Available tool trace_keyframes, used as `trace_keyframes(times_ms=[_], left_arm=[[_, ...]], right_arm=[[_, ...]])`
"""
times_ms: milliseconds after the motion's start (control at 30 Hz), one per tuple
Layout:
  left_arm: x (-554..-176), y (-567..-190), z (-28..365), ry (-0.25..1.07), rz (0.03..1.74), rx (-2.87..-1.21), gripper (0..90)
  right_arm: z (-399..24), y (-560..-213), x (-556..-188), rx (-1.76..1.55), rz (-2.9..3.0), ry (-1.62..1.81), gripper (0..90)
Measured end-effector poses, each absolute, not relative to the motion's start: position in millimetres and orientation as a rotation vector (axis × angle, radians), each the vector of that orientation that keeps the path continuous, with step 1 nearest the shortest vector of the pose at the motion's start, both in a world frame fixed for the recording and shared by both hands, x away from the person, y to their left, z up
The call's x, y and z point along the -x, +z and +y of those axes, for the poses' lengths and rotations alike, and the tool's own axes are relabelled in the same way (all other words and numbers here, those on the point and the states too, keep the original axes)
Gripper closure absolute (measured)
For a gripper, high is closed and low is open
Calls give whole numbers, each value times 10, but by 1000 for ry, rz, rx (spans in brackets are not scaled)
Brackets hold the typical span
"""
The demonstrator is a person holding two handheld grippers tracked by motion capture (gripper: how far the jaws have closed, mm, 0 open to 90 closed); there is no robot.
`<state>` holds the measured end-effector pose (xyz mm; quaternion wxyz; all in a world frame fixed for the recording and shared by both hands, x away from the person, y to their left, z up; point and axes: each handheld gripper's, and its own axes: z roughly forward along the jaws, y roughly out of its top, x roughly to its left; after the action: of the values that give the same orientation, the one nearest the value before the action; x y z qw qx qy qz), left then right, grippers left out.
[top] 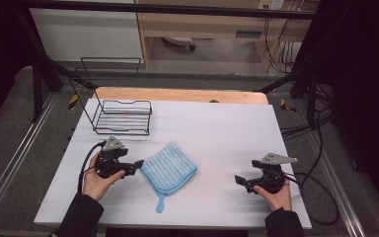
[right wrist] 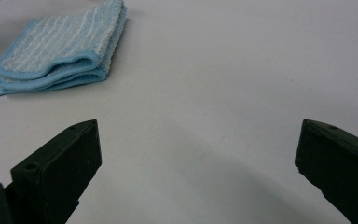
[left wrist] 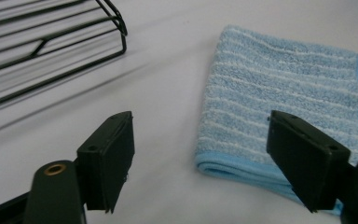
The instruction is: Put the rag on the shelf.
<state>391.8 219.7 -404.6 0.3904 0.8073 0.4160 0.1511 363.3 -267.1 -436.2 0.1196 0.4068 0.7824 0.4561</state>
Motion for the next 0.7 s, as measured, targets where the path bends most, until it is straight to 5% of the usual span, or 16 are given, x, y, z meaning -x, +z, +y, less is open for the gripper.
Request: trace_keyframes(times_ms=[467, 700], left_arm=[[-4058, -4389, 2063, 243, 1070, -2133, 560], [-4042, -4422, 2021, 250, 1045, -2164, 633]], right_arm=[[-2639, -4385, -3647, -1193, 2307, 1326, 12], [-2629, -4393, -3654, -1193, 2313, 1325, 13]])
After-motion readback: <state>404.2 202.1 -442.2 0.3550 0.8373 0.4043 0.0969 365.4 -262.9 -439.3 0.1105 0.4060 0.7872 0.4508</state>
